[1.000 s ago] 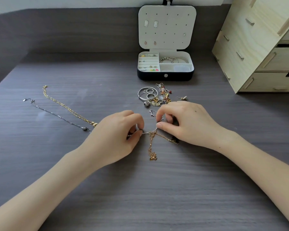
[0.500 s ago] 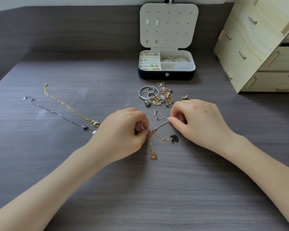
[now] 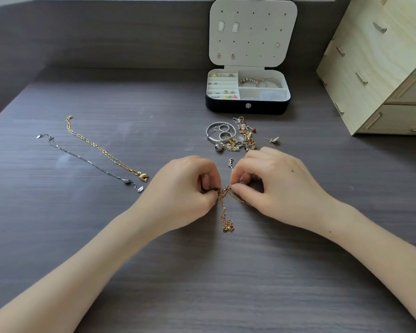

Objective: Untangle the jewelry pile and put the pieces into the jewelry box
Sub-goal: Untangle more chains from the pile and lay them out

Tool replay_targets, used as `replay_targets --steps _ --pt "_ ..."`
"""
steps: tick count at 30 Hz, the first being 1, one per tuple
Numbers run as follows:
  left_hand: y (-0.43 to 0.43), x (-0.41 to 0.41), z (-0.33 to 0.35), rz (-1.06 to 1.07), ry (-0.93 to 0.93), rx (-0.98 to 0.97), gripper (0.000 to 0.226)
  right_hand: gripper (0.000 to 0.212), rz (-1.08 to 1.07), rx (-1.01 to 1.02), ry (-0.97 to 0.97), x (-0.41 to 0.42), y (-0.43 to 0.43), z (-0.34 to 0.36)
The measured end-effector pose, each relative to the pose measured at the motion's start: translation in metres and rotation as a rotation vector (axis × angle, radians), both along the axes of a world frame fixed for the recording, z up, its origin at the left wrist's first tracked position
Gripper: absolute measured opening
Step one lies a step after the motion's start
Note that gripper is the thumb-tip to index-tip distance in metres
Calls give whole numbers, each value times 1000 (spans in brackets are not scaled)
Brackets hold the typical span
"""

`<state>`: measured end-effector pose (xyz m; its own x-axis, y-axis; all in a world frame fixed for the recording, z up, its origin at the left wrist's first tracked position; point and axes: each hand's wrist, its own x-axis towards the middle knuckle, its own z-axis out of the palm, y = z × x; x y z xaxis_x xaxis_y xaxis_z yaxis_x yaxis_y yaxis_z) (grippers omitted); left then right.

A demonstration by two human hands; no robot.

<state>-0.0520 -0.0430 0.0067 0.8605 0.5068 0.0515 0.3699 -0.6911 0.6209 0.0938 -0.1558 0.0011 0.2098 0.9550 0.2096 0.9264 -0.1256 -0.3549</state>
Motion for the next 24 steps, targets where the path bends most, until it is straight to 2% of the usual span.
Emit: replay_targets --steps 5,8,12,15,24 --pt "0 -1 -1 18 -5 -3 22 5 -18 -49 -14 3 -6 4" --pt "-2 0 -1 34 -14 7 17 2 -26 1 17 2 -5 5" --pt "-4 3 -2 51 -16 11 19 15 37 24 38 -5 4 3" --pt "-5 5 -2 62 7 32 23 14 37 -6 13 -6 5 1" --pt "-6 6 -2 68 72 65 15 5 64 -118 48 -1 1 5"
